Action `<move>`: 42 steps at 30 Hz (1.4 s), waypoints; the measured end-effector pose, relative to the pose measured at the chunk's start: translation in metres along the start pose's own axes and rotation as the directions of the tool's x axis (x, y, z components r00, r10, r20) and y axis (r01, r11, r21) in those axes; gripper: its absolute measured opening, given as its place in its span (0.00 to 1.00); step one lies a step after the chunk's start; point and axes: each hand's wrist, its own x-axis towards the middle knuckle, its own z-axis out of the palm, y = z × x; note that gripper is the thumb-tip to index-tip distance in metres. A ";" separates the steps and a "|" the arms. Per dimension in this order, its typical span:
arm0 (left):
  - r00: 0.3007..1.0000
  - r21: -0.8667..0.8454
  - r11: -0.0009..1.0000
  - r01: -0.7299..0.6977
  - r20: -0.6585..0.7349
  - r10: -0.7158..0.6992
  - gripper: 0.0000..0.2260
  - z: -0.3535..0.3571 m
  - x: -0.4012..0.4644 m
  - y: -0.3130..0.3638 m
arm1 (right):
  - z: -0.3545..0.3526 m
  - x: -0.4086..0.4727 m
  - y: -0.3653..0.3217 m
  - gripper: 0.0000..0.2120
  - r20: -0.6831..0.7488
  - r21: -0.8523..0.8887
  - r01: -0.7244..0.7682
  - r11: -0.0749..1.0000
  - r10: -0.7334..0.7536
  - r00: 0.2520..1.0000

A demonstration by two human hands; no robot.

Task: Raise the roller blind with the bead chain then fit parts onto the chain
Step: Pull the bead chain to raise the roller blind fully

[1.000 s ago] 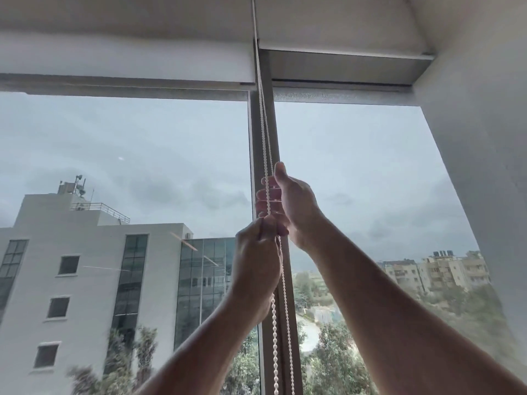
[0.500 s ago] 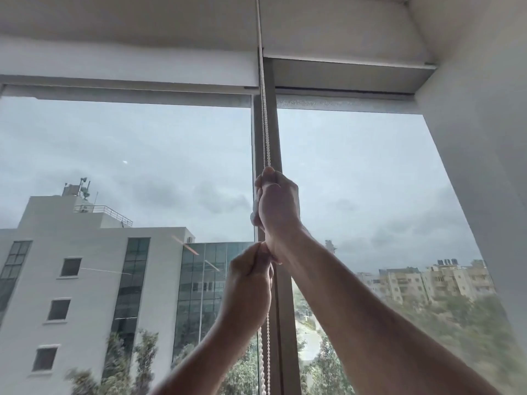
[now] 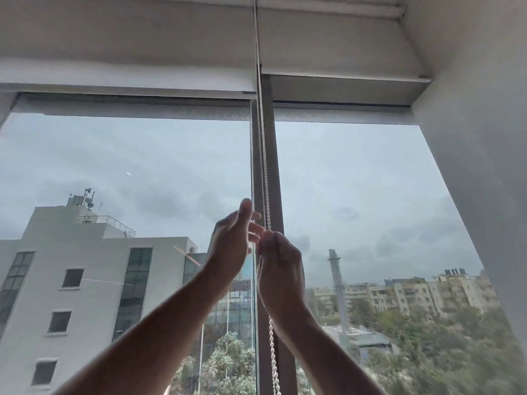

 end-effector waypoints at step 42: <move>0.977 0.089 0.974 -0.210 -0.025 0.213 0.17 0.018 -0.055 -0.016 | 0.015 0.084 -0.058 0.17 0.064 0.146 -0.266 0.953 0.259 0.964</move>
